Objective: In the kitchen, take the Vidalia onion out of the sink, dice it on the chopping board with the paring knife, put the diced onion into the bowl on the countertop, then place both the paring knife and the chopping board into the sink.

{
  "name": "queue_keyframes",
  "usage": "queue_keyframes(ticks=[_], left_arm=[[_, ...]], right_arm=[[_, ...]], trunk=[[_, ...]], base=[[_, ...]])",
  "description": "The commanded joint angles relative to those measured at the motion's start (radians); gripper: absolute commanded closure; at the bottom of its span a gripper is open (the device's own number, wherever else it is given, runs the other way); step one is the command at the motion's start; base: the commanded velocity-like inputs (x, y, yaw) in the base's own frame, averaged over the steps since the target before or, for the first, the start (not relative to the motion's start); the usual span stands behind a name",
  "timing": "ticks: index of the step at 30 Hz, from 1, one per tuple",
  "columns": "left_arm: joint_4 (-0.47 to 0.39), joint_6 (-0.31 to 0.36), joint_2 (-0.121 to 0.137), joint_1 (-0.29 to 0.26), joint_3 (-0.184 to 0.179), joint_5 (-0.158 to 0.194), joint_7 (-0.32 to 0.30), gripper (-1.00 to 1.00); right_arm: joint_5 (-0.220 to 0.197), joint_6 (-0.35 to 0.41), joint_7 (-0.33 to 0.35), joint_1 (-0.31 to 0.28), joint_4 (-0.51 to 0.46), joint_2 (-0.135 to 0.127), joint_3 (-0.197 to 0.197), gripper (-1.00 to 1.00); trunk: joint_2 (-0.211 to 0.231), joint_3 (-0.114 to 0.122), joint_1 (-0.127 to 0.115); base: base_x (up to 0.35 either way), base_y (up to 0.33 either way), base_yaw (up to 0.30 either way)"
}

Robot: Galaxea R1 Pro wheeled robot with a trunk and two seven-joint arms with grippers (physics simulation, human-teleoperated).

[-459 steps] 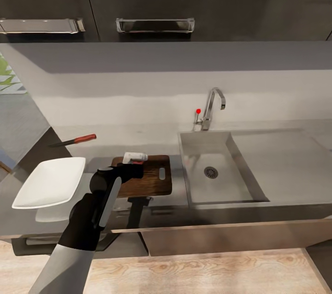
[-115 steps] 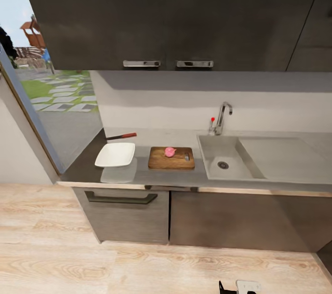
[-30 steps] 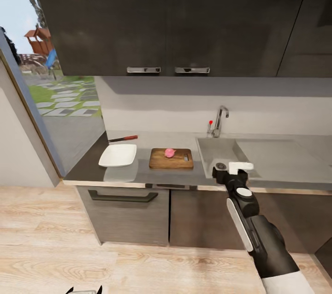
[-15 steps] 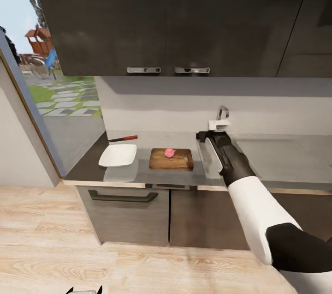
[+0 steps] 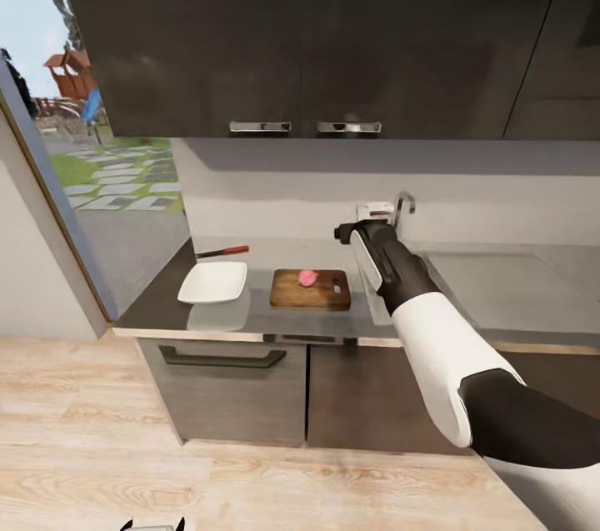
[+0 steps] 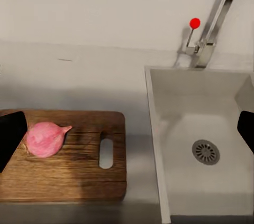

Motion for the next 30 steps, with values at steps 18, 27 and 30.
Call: queue_keyframes(ticks=[18, 27, 30], left_arm=[[0.022, -0.001, 0.000, 0.000, 0.003, 0.007, -0.007, -1.00], [0.025, -0.001, 0.000, 0.000, 0.003, 0.007, -0.007, -1.00], [0.025, -0.001, 0.000, 0.000, 0.003, 0.007, -0.007, -1.00]], right_arm=[[-0.011, 0.004, 0.121, -0.002, 0.000, 0.000, 0.019, -1.00], [-0.008, 0.033, 0.177, -0.002, 0.001, 0.000, 0.054, -1.00], [-0.008, 0.059, 0.181, -0.003, 0.001, 0.000, 0.057, -1.00]], trunk=[[-0.002, -0.002, 0.001], [-0.002, -0.002, 0.001], [-0.002, -0.002, 0.001]], base=[[0.225, 0.212, 0.000], [0.230, 0.241, 0.000], [0.243, 0.234, 0.000]])
